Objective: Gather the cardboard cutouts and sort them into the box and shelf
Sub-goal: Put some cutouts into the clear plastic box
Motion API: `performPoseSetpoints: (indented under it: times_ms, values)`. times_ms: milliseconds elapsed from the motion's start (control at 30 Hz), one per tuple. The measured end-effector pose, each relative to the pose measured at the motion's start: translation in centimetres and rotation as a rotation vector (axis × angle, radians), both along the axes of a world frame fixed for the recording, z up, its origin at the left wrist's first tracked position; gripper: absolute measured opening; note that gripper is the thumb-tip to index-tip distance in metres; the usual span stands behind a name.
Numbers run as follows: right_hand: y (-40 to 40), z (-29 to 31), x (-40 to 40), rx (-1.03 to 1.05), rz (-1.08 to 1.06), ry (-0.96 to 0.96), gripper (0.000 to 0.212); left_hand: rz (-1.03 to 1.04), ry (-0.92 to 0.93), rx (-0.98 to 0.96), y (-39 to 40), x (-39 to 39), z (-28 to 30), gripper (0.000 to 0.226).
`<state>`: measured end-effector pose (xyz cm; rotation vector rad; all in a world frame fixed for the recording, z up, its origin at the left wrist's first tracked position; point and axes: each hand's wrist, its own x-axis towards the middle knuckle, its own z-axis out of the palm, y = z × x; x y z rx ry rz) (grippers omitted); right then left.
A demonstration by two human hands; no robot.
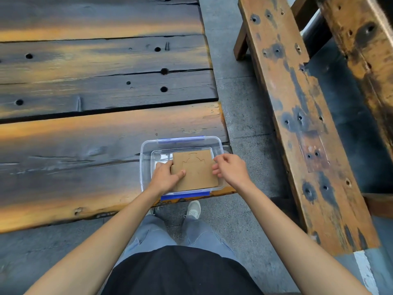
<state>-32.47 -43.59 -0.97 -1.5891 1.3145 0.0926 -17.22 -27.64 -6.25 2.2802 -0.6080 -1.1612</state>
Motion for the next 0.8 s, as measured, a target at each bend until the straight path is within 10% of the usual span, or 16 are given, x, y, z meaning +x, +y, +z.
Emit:
performPoseSetpoints:
  times_ms: [500, 800]
  values:
    - [0.6, 0.4, 0.3, -0.171, 0.259, 0.124, 0.036, 0.145, 0.133, -0.007, 0.9, 0.5, 1.4, 0.037]
    - [2.8, 0.3, 1.2, -0.312, 0.423, 0.166, 0.034, 0.126, -0.086, -0.014, 1.3, -0.2, 1.9, 0.028]
